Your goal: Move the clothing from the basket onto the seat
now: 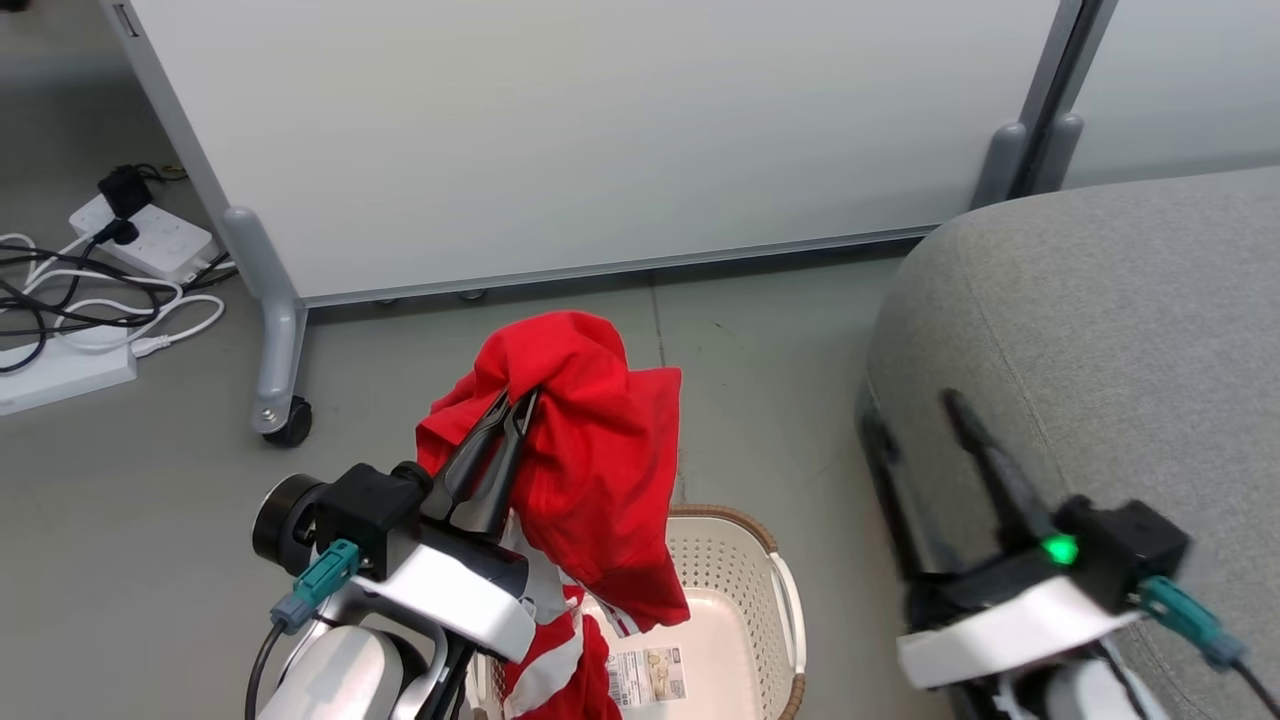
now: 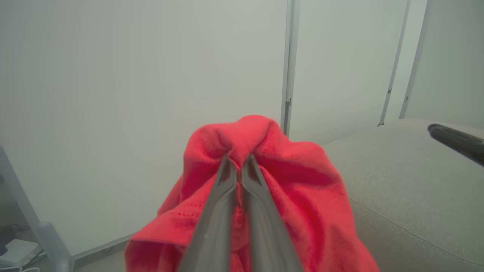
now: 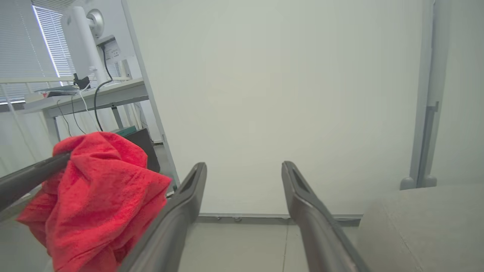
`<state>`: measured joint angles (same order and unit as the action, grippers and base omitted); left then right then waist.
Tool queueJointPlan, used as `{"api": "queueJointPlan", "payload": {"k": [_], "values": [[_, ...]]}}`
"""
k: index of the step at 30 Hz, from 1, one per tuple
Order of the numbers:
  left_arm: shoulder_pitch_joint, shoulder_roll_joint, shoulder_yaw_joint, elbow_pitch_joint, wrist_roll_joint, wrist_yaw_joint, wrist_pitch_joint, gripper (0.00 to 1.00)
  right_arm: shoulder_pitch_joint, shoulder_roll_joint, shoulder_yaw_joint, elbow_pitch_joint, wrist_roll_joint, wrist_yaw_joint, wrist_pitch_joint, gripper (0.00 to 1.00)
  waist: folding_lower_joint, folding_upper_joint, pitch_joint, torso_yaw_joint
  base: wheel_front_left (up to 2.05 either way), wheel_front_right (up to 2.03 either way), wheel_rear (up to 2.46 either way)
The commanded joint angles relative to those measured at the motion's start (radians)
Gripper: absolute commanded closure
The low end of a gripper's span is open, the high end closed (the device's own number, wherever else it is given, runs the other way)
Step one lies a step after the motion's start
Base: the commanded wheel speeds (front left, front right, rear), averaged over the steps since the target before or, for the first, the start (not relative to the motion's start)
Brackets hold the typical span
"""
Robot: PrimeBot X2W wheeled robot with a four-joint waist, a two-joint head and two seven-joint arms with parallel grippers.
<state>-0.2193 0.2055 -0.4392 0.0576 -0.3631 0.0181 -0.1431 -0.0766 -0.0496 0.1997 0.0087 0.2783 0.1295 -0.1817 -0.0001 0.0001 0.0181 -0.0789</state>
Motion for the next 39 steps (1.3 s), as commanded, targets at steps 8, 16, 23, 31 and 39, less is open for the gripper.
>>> {"api": "queueJointPlan", "payload": {"k": [8,16,23,31,39], "values": [[-0.042,-0.005,-0.021,-0.006,0.005,-0.009,-0.008,1.0,-0.137,-0.004,0.293,0.062,0.115,0.002,-0.006,0.0,0.0001,-0.0001,0.009,0.051,0.0,0.0,0.0],[-0.064,-0.016,-0.046,-0.013,0.015,-0.013,-0.015,1.0,-0.264,-0.004,0.503,0.229,0.229,0.002,-0.047,0.0,0.0001,-0.0001,0.024,0.088,0.0,0.0,0.0],[-0.077,-0.022,-0.06,-0.016,0.016,-0.013,-0.019,1.0,-0.376,-0.004,0.629,0.367,0.298,0.002,-0.075,0.0,0.0001,-0.0001,0.028,0.098,0.0,0.0,0.0],[-0.079,-0.031,-0.071,-0.009,0.009,-0.011,-0.025,1.0,-0.46,-0.004,0.691,0.451,0.347,0.002,-0.087,1.0,0.0001,-0.0001,0.029,0.105,0.0,0.0,0.0],[-0.078,-0.025,-0.079,-0.012,0.022,0.008,-0.026,0.0,-0.45,-0.003,0.62,0.419,0.305,0.002,-0.087,1.0,0.0001,-0.0001,0.031,0.102,0.0,0.0,0.0]]}}
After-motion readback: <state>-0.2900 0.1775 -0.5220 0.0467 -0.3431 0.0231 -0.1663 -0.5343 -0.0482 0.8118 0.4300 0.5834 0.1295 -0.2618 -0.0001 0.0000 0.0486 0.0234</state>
